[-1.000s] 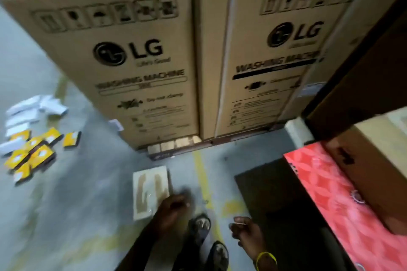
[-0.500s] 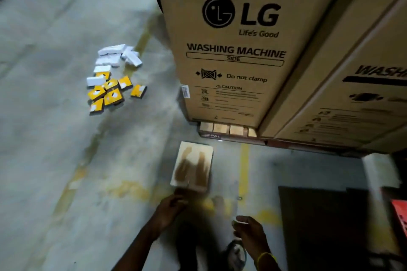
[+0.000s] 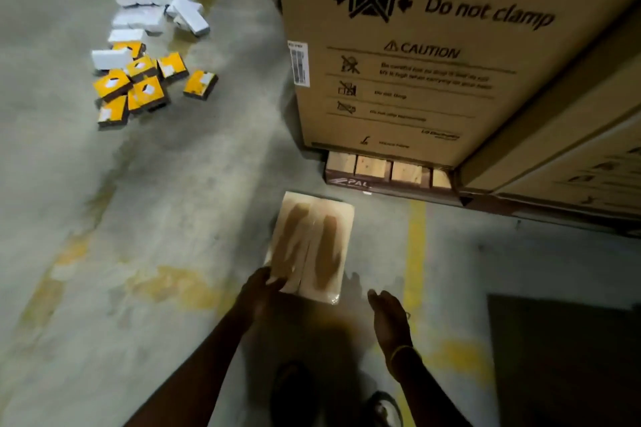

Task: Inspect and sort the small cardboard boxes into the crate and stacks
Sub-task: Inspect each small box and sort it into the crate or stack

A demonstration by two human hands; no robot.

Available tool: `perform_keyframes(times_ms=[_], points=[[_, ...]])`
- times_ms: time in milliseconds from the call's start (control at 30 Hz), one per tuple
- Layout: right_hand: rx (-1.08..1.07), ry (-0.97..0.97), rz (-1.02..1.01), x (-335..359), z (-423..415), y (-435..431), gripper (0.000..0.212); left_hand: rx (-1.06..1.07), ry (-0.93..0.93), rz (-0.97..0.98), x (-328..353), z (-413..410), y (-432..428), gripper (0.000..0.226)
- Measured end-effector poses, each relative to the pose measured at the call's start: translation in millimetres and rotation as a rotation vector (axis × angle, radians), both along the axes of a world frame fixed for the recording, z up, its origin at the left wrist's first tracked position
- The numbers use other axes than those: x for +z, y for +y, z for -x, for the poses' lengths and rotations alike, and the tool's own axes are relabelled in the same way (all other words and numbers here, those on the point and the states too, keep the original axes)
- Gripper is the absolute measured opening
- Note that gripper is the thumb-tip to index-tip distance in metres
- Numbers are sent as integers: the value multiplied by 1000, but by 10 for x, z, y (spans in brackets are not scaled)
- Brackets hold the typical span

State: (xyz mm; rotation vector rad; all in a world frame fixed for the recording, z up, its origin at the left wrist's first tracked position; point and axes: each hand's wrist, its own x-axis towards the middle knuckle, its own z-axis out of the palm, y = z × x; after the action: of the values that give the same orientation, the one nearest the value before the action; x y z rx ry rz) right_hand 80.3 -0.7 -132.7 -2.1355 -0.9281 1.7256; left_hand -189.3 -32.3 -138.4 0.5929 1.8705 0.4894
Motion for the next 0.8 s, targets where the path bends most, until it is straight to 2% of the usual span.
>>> perform_keyframes(times_ms=[133, 233, 400, 433, 467, 533, 567, 600, 733, 800], points=[[39, 14, 9, -765, 277, 239, 70, 58, 51, 21, -671, 108, 216, 56], [98, 4, 14, -1237, 460, 376, 68, 93, 35, -11, -1042, 152, 347, 42], [49, 23, 38, -1747, 689, 584, 75, 15, 124, -90, -1583, 292, 526, 34], [54, 21, 53, -1805, 738, 614, 78, 21, 124, -111, -1651, 321, 541, 37], [73, 30, 57, -1898, 763, 630, 84, 51, 119, -99, -1754, 363, 553, 54], [91, 65, 61, -2148, 754, 627, 107, 86, 122, -43, -1938, 458, 574, 96], [82, 80, 73, -2277, 743, 625, 116, 103, 72, -17, -2039, 494, 568, 103], [71, 103, 96, -2416, 723, 626, 116, 125, -4, -7, -2198, 552, 559, 101], [30, 119, 105, -1992, 765, 674, 83, 153, -114, 37, -1859, 510, 600, 95], [31, 122, 77, -1761, 701, 644, 56, 139, -129, 48, -1682, 453, 576, 89]])
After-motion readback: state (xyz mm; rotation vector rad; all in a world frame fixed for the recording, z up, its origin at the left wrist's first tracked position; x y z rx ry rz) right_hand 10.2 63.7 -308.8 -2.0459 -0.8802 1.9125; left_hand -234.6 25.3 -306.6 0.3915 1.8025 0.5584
